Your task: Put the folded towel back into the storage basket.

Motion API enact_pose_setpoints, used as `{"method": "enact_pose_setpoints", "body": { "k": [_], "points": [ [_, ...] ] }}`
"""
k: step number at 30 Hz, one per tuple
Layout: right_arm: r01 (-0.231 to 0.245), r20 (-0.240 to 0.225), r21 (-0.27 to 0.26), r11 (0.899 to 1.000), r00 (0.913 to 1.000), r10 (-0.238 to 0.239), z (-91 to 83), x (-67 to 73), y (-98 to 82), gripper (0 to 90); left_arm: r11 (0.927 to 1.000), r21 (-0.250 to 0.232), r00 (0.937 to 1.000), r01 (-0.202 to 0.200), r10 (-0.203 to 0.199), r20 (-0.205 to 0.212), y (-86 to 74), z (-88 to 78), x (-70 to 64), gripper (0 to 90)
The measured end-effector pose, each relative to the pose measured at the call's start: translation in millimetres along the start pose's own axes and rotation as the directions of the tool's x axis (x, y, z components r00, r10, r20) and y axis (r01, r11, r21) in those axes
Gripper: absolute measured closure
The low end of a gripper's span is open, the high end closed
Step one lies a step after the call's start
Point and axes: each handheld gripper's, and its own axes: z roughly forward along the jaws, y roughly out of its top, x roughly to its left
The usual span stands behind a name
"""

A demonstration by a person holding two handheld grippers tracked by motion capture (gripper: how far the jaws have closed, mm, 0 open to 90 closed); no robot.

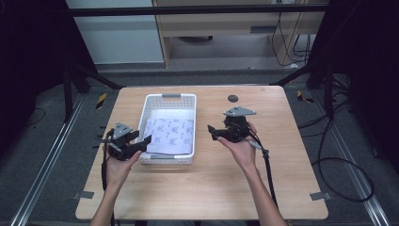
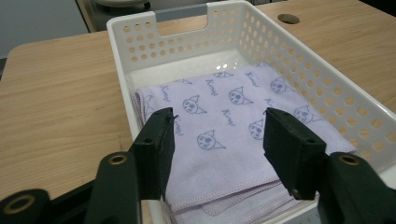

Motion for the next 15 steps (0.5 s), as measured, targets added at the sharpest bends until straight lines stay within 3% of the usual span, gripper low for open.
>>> {"method": "enact_pose_setpoints", "body": {
  "k": [9, 15],
  "points": [
    [-0.015, 0.031, 0.006, 1.0, 0.9994, 0.015, -37.7, -31.3, -40.0, 13.5, 1.0, 0.002, 1.0, -0.006, 0.006, 0.0, -10.2, -8.2, -0.9, 37.2],
    [-0.034, 0.044, 0.007, 0.999, 0.9985, 0.033, -52.4, -46.2, -61.6, 12.9, 1.0, 0.001, 0.9999, -0.009, 0.009, -0.008, -19.3, -14.6, -1.2, 34.8]
  ]
}}
